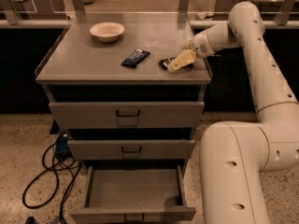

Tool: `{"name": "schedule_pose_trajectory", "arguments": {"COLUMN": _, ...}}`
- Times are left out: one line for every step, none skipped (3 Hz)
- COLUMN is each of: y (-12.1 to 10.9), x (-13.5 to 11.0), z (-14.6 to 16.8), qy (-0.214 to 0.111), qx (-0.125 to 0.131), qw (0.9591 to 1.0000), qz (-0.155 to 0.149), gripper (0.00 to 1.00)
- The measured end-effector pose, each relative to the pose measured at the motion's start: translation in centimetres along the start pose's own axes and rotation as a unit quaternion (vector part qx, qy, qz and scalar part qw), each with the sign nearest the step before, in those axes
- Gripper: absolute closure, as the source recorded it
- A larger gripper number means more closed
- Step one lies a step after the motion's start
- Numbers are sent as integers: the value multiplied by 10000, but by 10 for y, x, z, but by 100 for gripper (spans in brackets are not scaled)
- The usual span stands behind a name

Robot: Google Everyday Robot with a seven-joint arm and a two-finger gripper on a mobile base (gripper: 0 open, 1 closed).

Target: Place rxbar chocolate into bottom drawer

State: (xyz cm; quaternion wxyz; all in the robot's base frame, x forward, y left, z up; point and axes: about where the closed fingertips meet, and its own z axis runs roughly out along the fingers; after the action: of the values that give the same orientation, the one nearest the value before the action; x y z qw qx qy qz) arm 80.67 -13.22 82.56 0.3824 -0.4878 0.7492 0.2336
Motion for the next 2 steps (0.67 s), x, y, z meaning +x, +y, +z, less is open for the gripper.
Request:
{"name": "schedule_pose_trajectory", "arguments": {"y": 0, "x": 0, "z": 0, "qy": 0, "qx": 0, "qw": 10000, "qz": 0, "gripper": 42}}
{"name": "schedule_pose_trajectory", "arguments": {"y": 0, "x": 0, "z": 0, "qy": 0, "qx": 0, "qw": 10000, "qz": 0, "gripper": 65}}
